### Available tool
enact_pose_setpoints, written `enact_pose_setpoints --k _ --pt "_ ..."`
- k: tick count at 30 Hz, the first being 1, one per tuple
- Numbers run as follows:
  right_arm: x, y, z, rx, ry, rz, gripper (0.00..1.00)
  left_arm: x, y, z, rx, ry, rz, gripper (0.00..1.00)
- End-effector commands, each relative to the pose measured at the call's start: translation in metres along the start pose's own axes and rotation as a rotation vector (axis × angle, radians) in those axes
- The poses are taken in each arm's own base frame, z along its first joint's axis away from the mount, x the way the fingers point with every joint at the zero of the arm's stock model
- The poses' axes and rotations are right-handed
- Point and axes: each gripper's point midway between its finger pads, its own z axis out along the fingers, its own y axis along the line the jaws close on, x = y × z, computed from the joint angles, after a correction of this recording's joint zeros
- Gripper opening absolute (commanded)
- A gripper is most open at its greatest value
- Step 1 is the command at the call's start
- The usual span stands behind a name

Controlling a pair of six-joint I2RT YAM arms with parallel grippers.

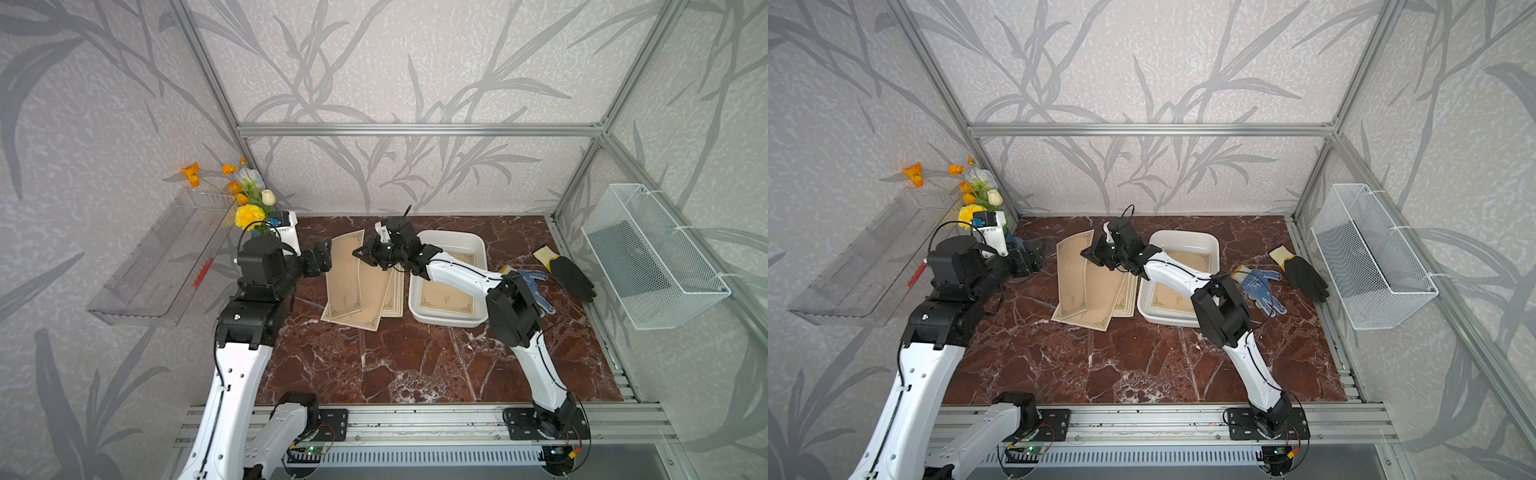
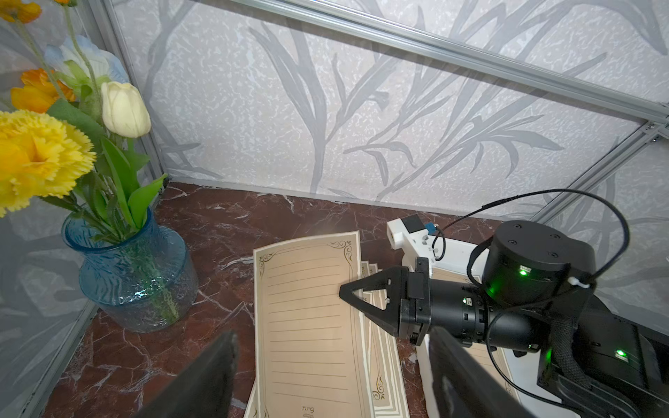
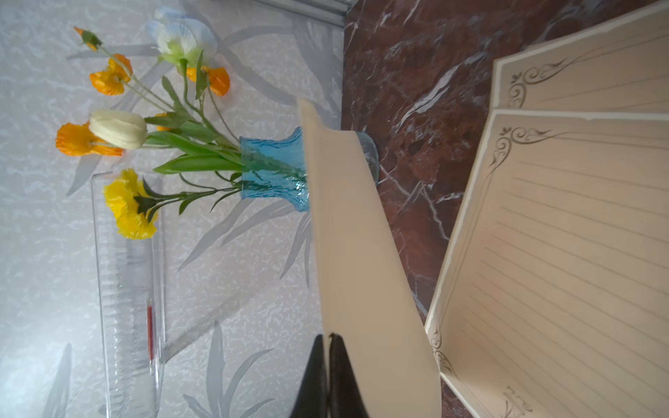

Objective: Take out the stationery paper from the storage box
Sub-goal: Place the stationery paper at the center of the board.

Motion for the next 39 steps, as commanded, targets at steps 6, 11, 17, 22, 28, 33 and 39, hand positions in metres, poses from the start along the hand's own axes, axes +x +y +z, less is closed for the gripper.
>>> enact_pose_setpoints --k 6,11,17,22,28,33,39 --pt "-0.012 -0.068 0.003 0.218 -0.009 -0.019 0.00 -0.005 -0.001 -0.007 0.003 -0.016 -0.009 0.82" --pt "-0.014 -0.093 -0.005 0.336 -0.022 -0.055 0.01 -0.003 -0.001 -0.004 0.010 -0.006 -0.016 0.82" --pt "-0.019 -0.106 -0.015 0.428 -0.017 -0.078 0.29 -0.001 0.000 -0.002 0.004 -0.001 -0.020 0.82" --pt "-0.020 -0.095 -0.032 0.476 -0.012 -0.106 0.52 -0.002 0.002 -0.005 -0.009 -0.005 -0.015 0.83" --pt "-0.027 -0.069 -0.067 0.507 -0.076 -0.193 0.58 0.000 0.004 -0.004 -0.022 0.007 -0.002 0.83" --pt "-0.031 -0.029 -0.098 0.495 -0.097 -0.313 0.58 0.016 -0.006 0.014 0.045 0.099 -0.024 0.82" --pt "-0.043 -0.016 -0.159 0.641 -0.136 -0.503 0.59 0.042 -0.028 0.050 0.170 0.308 -0.114 0.75"
